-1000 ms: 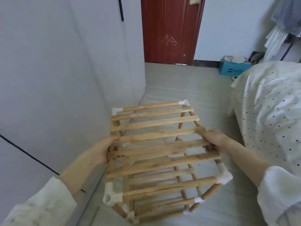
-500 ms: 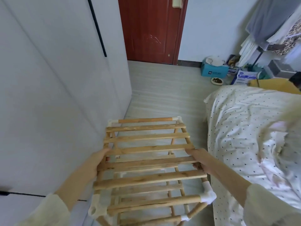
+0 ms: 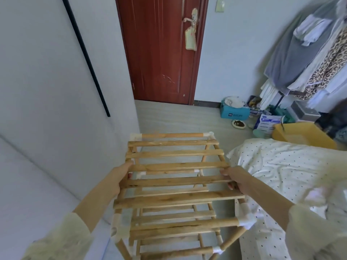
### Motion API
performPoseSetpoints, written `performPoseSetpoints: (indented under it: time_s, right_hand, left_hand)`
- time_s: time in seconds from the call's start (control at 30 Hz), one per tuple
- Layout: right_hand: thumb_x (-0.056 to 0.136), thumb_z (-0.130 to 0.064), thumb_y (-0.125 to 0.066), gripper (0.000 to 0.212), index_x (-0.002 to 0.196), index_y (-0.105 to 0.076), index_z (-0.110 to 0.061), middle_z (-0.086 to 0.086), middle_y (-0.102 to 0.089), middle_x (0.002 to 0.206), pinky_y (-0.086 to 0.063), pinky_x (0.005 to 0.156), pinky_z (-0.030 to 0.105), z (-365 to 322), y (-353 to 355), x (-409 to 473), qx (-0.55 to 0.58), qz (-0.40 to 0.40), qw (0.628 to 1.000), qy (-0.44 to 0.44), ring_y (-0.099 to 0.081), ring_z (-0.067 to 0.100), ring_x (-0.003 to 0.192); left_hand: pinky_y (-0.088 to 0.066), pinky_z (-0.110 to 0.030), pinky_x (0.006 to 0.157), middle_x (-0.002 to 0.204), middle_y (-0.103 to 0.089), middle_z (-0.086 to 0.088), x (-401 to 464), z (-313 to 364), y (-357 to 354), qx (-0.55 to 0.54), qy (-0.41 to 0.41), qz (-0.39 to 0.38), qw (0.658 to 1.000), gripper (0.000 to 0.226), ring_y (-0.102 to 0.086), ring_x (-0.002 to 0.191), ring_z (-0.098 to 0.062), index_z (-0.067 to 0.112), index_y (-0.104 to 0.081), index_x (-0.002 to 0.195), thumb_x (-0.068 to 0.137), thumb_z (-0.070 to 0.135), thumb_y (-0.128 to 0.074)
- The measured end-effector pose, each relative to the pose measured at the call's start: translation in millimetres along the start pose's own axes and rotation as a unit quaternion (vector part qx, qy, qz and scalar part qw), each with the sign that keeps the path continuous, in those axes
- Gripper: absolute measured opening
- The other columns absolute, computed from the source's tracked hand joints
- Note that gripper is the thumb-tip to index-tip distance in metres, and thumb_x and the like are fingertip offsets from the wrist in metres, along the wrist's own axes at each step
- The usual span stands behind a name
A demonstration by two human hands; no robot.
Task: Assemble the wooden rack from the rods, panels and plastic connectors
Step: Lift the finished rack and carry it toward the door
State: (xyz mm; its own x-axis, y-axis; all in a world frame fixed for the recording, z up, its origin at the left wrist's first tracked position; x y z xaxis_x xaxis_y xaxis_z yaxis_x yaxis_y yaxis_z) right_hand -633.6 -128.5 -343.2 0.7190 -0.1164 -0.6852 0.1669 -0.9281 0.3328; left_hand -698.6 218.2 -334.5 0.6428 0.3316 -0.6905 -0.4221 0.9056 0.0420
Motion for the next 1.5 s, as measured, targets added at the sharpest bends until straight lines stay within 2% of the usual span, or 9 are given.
performPoseSetpoints:
  time_s: [0.1, 0.33, 0.53, 0.73, 0.87, 1.1, 1.3, 1.4, 1.5]
  right_hand:
    - [0.093, -0.013, -0.057, 0.012, 0.084, -0.052, -0.007, 0.010, -0.048, 0.074, -0.039, 0.052, 0.025, -59, 16, 32, 0.010, 0.017, 1.000, 0.005, -0.042, 0.017, 0.059]
    - [0.093, -0.014, -0.056, 0.011, 0.084, -0.051, -0.009, 0.008, -0.048, 0.073, -0.038, 0.054, 0.024, -202, 63, 125, 0.030, 0.018, 0.999, 0.014, -0.041, 0.015, 0.059]
    - [0.091, -0.011, -0.058, 0.013, 0.083, -0.049, -0.008, 0.009, -0.047, 0.071, -0.037, 0.051, 0.025, -323, 96, 241, 0.025, 0.019, 0.998, 0.046, -0.041, 0.016, 0.057]
    - [0.092, -0.010, -0.056, 0.014, 0.082, -0.047, -0.008, 0.007, -0.041, 0.066, -0.033, 0.047, 0.024, -450, 114, 351, -0.004, -0.005, 0.996, 0.087, -0.036, 0.015, 0.052]
    - [0.091, -0.009, -0.057, 0.017, 0.077, -0.047, -0.008, 0.007, -0.041, 0.065, -0.033, 0.044, 0.023, -528, 109, 427, -0.026, -0.016, 0.995, 0.100, -0.035, 0.015, 0.051]
    - [0.090, -0.010, -0.056, 0.010, 0.097, -0.053, -0.003, 0.009, -0.045, 0.071, -0.036, 0.047, 0.024, -664, 63, 575, -0.075, -0.026, 0.993, 0.089, -0.040, 0.016, 0.054]
    - [0.086, -0.007, -0.057, 0.009, 0.092, -0.058, 0.000, 0.013, -0.050, 0.081, -0.036, 0.043, 0.024, -782, 8, 680, -0.098, -0.077, 0.986, 0.110, -0.042, 0.017, 0.054]
    - [0.086, -0.006, -0.058, 0.005, 0.082, -0.057, -0.003, 0.010, -0.049, 0.069, -0.036, 0.043, 0.025, -841, -24, 723, -0.111, -0.095, 0.982, 0.117, -0.042, 0.017, 0.052]
    - [0.086, -0.006, -0.059, 0.011, 0.076, -0.054, -0.006, 0.008, -0.045, 0.061, -0.036, 0.041, 0.024, -903, -65, 767, -0.131, -0.127, 0.974, 0.133, -0.041, 0.018, 0.049]
  left_hand:
    - [-0.046, -0.030, 0.060, 0.068, -0.049, -0.004, 39, 60, -25, 0.001, -0.010, -0.010, 1.000, 0.025, -0.049, 0.061, -0.015, 0.014, -0.058, 0.080, 0.089, 0.038, -0.060]
    - [-0.046, -0.037, 0.090, 0.066, -0.048, -0.003, 130, 208, -104, 0.007, -0.056, -0.018, 0.998, 0.026, -0.047, 0.064, -0.015, 0.017, -0.057, 0.075, 0.084, 0.041, -0.065]
    - [-0.046, -0.031, 0.062, 0.067, -0.048, -0.003, 224, 304, -171, -0.023, -0.065, -0.005, 0.998, 0.029, -0.048, 0.063, -0.014, 0.016, -0.057, 0.080, 0.083, 0.044, -0.065]
    - [-0.044, -0.030, 0.061, 0.061, -0.044, -0.004, 305, 395, -222, -0.052, -0.058, 0.020, 0.997, 0.036, -0.042, 0.054, -0.016, 0.015, -0.050, 0.066, 0.090, 0.041, -0.057]
    - [-0.045, -0.030, 0.064, 0.063, -0.047, -0.004, 366, 453, -241, -0.077, -0.056, 0.054, 0.994, 0.034, -0.046, 0.059, -0.016, 0.015, -0.053, 0.069, 0.088, 0.043, -0.060]
    - [-0.048, -0.030, 0.061, 0.067, -0.051, -0.004, 498, 556, -252, -0.122, -0.042, 0.077, 0.989, 0.030, -0.050, 0.060, -0.016, 0.015, -0.056, 0.077, 0.087, 0.043, -0.062]
    - [-0.047, -0.027, 0.050, 0.065, -0.049, -0.002, 595, 650, -245, -0.156, -0.045, 0.110, 0.981, 0.027, -0.046, 0.057, -0.013, 0.017, -0.057, 0.080, 0.087, 0.043, -0.061]
    - [-0.046, -0.020, 0.041, 0.050, -0.050, 0.001, 634, 686, -236, -0.179, -0.037, 0.124, 0.975, 0.033, -0.046, 0.049, -0.012, 0.018, -0.055, 0.070, 0.088, 0.046, -0.059]
    - [-0.046, -0.025, 0.049, 0.046, -0.052, 0.002, 680, 715, -218, -0.197, -0.022, 0.148, 0.969, 0.039, -0.048, 0.047, -0.012, 0.017, -0.057, 0.067, 0.088, 0.049, -0.057]
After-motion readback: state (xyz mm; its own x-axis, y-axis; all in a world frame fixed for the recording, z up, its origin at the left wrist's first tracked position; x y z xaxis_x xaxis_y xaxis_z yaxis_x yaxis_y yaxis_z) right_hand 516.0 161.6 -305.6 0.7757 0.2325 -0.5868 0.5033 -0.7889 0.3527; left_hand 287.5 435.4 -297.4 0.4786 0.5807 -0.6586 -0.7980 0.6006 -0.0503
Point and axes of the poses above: each hand's wrist, its own x-axis towards the middle knuckle, its own y-axis out of the back of the hand, z = x × y, the point moved 4 cm from there along x, towards the middle knuckle
